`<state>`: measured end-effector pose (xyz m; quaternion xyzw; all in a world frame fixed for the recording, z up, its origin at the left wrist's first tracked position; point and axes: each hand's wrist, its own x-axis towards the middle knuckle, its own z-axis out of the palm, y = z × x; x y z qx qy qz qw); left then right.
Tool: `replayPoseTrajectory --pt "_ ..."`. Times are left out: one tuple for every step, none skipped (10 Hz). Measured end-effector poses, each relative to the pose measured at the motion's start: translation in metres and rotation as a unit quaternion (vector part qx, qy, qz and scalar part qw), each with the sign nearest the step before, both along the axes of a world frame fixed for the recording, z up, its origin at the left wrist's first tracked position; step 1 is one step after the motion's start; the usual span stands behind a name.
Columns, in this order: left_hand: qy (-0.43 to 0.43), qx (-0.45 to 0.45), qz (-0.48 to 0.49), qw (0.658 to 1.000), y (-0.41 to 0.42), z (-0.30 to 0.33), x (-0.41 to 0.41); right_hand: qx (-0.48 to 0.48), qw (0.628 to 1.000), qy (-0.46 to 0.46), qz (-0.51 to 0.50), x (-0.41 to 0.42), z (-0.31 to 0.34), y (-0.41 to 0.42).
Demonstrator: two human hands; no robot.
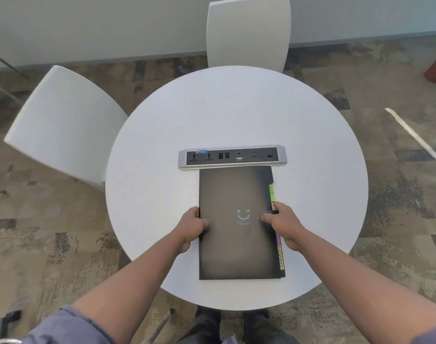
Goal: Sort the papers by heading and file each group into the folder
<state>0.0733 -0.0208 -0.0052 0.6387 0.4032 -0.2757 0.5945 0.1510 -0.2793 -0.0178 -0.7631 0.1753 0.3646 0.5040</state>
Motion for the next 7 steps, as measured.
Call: replayPoseTrajectory --pt "-0.011 -0.006 0.007 1.0 0.001 -0.002 0.003 0.001 1.0 -0.002 0.006 0.003 0.001 0.002" --pt "-0.015 -0.012 0.008 1.0 0.001 -0.002 0.004 0.003 1.0 -0.003 0.009 0.002 0.002 0.002" --pt "-0.013 -0.014 0.001 1.0 0.002 0.0 0.004 -0.004 1.0 -0.006 0.011 0.002 0.003 0.002" --pt "-0.017 -0.003 -0.011 1.0 0.001 0.008 0.005 -0.012 0.999 -0.022 0.022 0.0 0.004 0.004" --pt "-0.036 0.042 -0.054 0.997 -0.002 0.025 0.008 -0.036 0.997 -0.053 0.05 -0.003 0.003 0.006" --pt "-0.083 0.075 -0.098 0.989 0.001 0.038 0.014 -0.061 0.993 -0.068 0.073 0.001 0.013 0.012" --pt "-0.15 0.117 -0.155 0.969 0.009 0.061 0.029 -0.034 0.993 -0.102 0.056 0.004 0.041 0.025"
